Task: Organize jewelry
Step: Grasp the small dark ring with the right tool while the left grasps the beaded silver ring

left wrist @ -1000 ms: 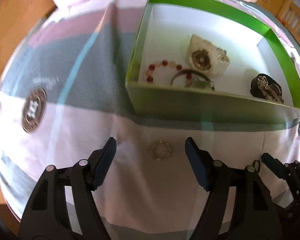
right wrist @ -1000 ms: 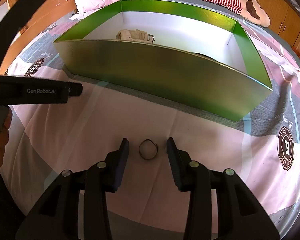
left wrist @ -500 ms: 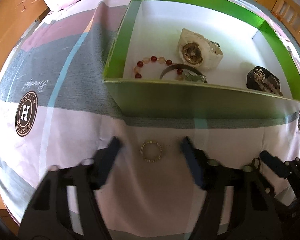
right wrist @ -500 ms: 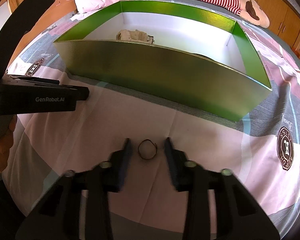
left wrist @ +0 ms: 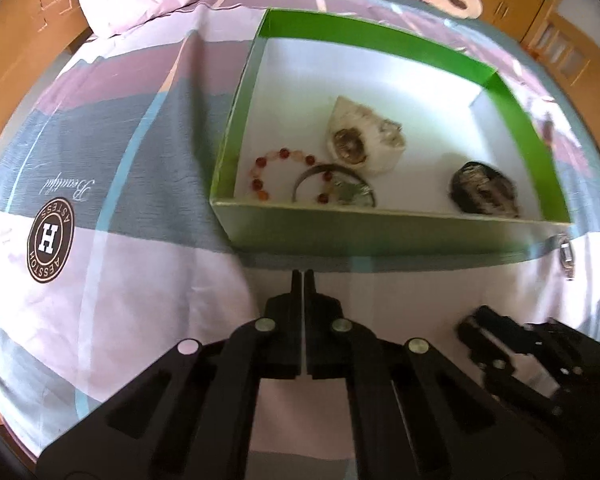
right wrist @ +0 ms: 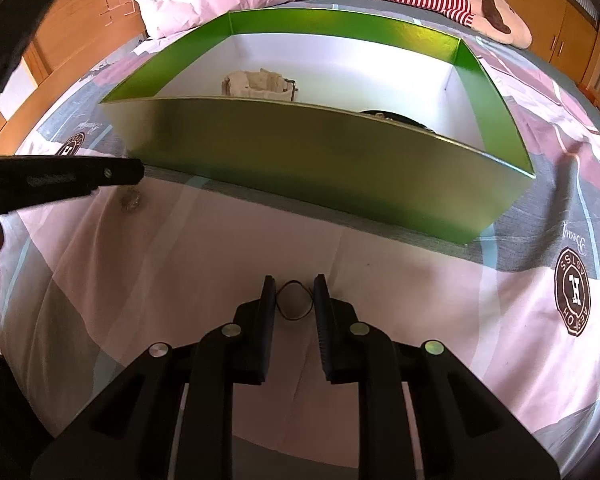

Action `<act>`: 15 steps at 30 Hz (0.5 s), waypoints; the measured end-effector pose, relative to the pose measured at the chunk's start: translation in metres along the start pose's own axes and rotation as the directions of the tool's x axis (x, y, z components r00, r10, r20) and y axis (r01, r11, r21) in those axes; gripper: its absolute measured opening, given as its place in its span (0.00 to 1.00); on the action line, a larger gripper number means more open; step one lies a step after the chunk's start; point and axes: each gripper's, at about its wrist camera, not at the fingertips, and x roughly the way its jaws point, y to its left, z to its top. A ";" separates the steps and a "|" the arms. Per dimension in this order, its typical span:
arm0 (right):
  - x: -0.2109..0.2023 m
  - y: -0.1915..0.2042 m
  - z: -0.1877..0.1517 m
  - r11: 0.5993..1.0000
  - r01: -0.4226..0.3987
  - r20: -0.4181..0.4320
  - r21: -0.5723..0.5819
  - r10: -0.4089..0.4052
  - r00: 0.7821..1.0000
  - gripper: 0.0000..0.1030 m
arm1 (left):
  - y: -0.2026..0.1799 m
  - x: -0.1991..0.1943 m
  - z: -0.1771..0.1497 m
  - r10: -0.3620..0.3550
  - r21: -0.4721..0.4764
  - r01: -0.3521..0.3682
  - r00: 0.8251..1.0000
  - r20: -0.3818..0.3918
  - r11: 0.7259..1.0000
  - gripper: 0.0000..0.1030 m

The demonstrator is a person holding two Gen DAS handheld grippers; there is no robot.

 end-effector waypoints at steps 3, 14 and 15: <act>0.000 -0.001 0.001 1.000 -0.002 -0.001 0.005 0.002 1.000 0.19 | 0.012 -0.006 0.003 -0.045 -0.035 0.045 0.999 -0.003 0.998 0.04; 0.001 -0.002 0.002 1.000 -0.008 -0.015 0.002 0.008 1.000 0.19 | 0.008 0.020 -0.006 0.034 -0.029 -0.037 0.994 -0.102 0.999 0.48; 0.002 -0.002 0.002 1.000 -0.009 -0.016 0.002 0.009 1.000 0.19 | 0.007 0.024 -0.008 0.056 -0.018 -0.058 0.992 -0.114 0.998 0.47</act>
